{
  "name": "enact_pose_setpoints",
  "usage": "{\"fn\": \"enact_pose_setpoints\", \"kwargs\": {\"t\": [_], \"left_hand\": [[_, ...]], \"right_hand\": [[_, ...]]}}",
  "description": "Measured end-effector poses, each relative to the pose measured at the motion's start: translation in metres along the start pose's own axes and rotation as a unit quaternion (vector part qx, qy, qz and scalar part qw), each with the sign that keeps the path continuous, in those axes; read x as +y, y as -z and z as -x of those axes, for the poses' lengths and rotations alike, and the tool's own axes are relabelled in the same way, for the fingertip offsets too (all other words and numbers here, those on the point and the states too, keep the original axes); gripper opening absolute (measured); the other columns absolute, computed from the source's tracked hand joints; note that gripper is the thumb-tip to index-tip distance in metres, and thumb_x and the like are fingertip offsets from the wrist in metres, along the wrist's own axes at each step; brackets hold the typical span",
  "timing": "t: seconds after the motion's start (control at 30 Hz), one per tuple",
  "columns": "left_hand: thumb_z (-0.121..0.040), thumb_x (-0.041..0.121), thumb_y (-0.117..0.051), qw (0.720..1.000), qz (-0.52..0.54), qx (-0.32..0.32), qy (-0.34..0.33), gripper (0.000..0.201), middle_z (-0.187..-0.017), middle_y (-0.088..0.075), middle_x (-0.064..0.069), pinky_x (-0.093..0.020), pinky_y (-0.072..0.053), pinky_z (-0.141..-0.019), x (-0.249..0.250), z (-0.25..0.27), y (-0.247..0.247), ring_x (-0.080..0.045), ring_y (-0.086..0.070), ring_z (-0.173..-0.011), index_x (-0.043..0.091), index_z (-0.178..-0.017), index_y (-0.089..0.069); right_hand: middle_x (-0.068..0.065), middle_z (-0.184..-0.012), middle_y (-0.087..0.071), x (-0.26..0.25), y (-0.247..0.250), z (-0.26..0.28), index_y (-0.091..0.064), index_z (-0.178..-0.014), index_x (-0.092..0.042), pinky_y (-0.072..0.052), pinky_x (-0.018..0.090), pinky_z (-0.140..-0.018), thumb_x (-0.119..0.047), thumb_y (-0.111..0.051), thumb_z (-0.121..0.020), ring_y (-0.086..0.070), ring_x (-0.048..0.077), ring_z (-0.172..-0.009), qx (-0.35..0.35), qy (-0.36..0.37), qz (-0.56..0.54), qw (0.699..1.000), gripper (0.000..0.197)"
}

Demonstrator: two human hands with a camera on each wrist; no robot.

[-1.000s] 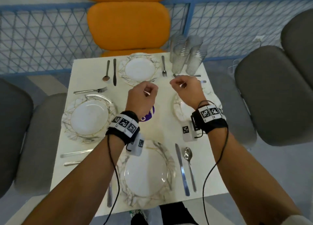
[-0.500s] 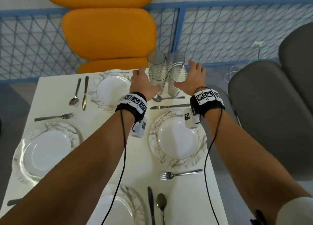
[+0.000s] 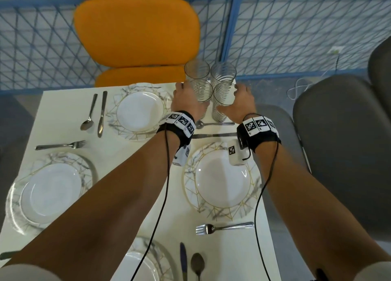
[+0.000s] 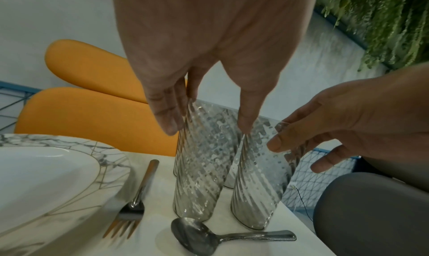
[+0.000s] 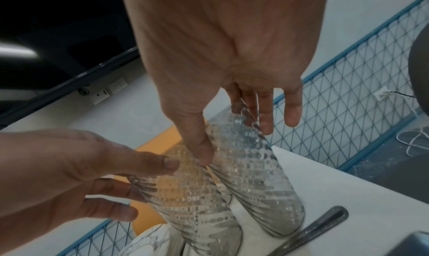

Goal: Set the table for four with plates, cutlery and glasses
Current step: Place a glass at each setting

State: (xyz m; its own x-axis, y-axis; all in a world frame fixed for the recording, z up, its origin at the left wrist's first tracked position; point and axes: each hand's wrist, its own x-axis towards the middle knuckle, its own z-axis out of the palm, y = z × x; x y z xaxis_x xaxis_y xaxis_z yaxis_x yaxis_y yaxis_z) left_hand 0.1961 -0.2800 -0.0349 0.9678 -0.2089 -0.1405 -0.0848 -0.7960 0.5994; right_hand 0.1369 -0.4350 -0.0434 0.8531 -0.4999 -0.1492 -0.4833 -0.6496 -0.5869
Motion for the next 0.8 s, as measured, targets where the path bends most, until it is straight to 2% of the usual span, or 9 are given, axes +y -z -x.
{"fn": "enact_pose_setpoints", "kwargs": {"t": [0.23, 0.37, 0.47, 0.5, 0.6, 0.67, 0.8], "left_hand": [[-0.074, 0.043, -0.088, 0.996, 0.076, 0.049, -0.021, 0.091, -0.142, -0.046, -0.011, -0.044, -0.043, -0.111, -0.009, 0.017, 0.019, -0.032, -0.046, -0.134, 0.007, -0.145, -0.046], [-0.072, 0.043, -0.089, 0.994, 0.090, 0.058, -0.026, 0.090, -0.139, -0.048, -0.010, -0.042, -0.045, -0.109, -0.023, 0.034, 0.039, -0.030, -0.048, -0.131, 0.008, -0.143, -0.048], [-0.073, 0.046, -0.087, 0.992, 0.096, 0.074, -0.024, 0.084, -0.136, -0.049, -0.008, -0.036, -0.048, -0.099, -0.042, 0.049, 0.055, -0.028, -0.052, -0.126, 0.010, -0.140, -0.050], [-0.073, 0.047, -0.086, 0.992, 0.097, 0.079, -0.020, 0.086, -0.137, -0.049, -0.008, -0.035, -0.048, -0.099, -0.049, 0.054, 0.061, -0.028, -0.052, -0.126, 0.011, -0.142, -0.049], [-0.071, 0.055, -0.084, 0.991, 0.104, 0.087, -0.008, 0.100, -0.145, -0.043, -0.009, -0.043, -0.049, -0.105, -0.076, 0.069, 0.082, -0.028, -0.050, -0.132, 0.012, -0.151, -0.041], [-0.070, 0.057, -0.083, 0.990, 0.103, 0.094, -0.001, 0.098, -0.146, -0.041, -0.009, -0.044, -0.050, -0.106, -0.096, 0.078, 0.097, -0.028, -0.052, -0.130, 0.014, -0.149, -0.044], [-0.071, 0.049, -0.088, 0.988, 0.109, 0.110, 0.012, 0.089, -0.141, -0.042, -0.009, -0.035, -0.049, -0.102, -0.137, 0.097, 0.128, -0.026, -0.056, -0.123, 0.013, -0.143, -0.049]], "right_hand": [[0.010, -0.142, -0.044, 0.001, 0.011, 0.019, -0.041, -0.142, -0.007, -0.039, 0.035, -0.107, -0.038, -0.085, -0.070, -0.045, 0.025, -0.130, 0.048, 0.003, -0.041, 0.998, 0.090], [0.009, -0.140, -0.044, -0.006, 0.011, 0.043, -0.042, -0.141, -0.009, -0.042, 0.039, -0.109, -0.040, -0.087, -0.067, -0.048, 0.025, -0.128, 0.054, 0.009, -0.054, 0.997, 0.092], [0.008, -0.139, -0.044, -0.017, 0.005, 0.064, -0.042, -0.139, -0.010, -0.044, 0.045, -0.107, -0.043, -0.088, -0.063, -0.050, 0.024, -0.126, 0.065, 0.024, -0.069, 0.995, 0.095], [0.007, -0.138, -0.044, -0.022, 0.003, 0.071, -0.041, -0.140, -0.010, -0.044, 0.044, -0.107, -0.043, -0.087, -0.063, -0.050, 0.023, -0.126, 0.067, 0.029, -0.075, 0.994, 0.095], [0.006, -0.136, -0.045, -0.038, -0.007, 0.094, -0.039, -0.142, -0.012, -0.043, 0.036, -0.107, -0.041, -0.086, -0.066, -0.048, 0.020, -0.124, 0.064, 0.043, -0.093, 0.993, 0.094], [0.005, -0.133, -0.046, -0.052, -0.015, 0.109, -0.038, -0.143, -0.014, -0.045, 0.037, -0.105, -0.043, -0.085, -0.067, -0.050, 0.020, -0.120, 0.061, 0.057, -0.107, 0.991, 0.094], [0.006, -0.134, -0.046, -0.076, -0.041, 0.135, -0.037, -0.144, -0.013, -0.048, 0.040, -0.103, -0.044, -0.084, -0.068, -0.054, 0.021, -0.116, 0.046, 0.075, -0.120, 0.989, 0.094]]}}
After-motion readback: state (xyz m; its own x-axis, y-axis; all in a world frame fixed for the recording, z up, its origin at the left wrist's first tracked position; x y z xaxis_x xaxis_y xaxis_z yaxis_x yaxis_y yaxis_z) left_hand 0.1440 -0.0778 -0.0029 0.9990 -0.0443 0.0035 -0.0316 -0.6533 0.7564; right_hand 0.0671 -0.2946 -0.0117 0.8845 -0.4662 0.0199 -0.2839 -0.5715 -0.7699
